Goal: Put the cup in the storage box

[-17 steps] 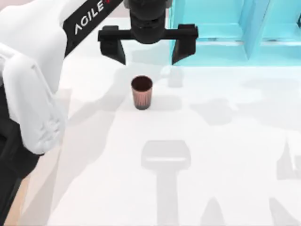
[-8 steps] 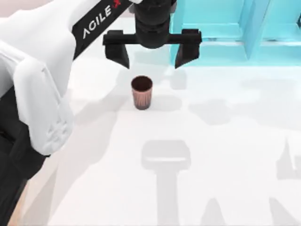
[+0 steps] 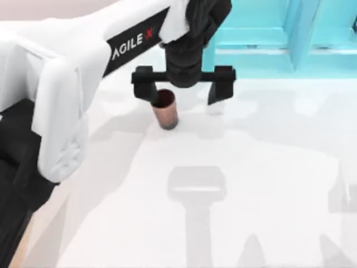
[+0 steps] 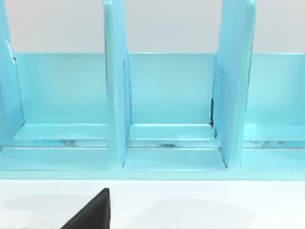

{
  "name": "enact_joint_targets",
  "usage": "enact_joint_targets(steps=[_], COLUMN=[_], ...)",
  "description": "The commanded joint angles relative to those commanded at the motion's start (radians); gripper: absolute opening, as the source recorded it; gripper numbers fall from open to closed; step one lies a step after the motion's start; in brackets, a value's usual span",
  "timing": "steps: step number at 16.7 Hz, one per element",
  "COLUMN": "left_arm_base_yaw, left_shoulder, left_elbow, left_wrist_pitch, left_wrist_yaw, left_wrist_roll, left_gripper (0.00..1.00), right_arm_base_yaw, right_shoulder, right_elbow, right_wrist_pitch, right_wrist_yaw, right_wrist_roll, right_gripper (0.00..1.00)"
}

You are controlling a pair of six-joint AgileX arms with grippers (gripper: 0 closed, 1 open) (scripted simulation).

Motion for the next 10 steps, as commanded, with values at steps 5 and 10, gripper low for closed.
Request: enact_joint_targets(steps=[5, 10], left_arm_base_yaw=[0.003, 0.003], left_shoulder=[0.003, 0.003], left_elbow=[-0.045, -0.045], left_wrist_pitch=[0.045, 0.045], left_wrist_yaw=[0.001, 0.001], left_wrist_roll=[0.003, 0.003], left_gripper=[1.0, 0.7], right_arm_base_yaw=[0.0, 0.0], right_shoulder=[0.0, 0.0], right_elbow=[0.0, 0.0], right_wrist_pitch=[0.0, 0.0], right_wrist_yaw=[0.0, 0.0], right_wrist_roll=[0.0, 0.0], right_gripper=[1.0, 1.0])
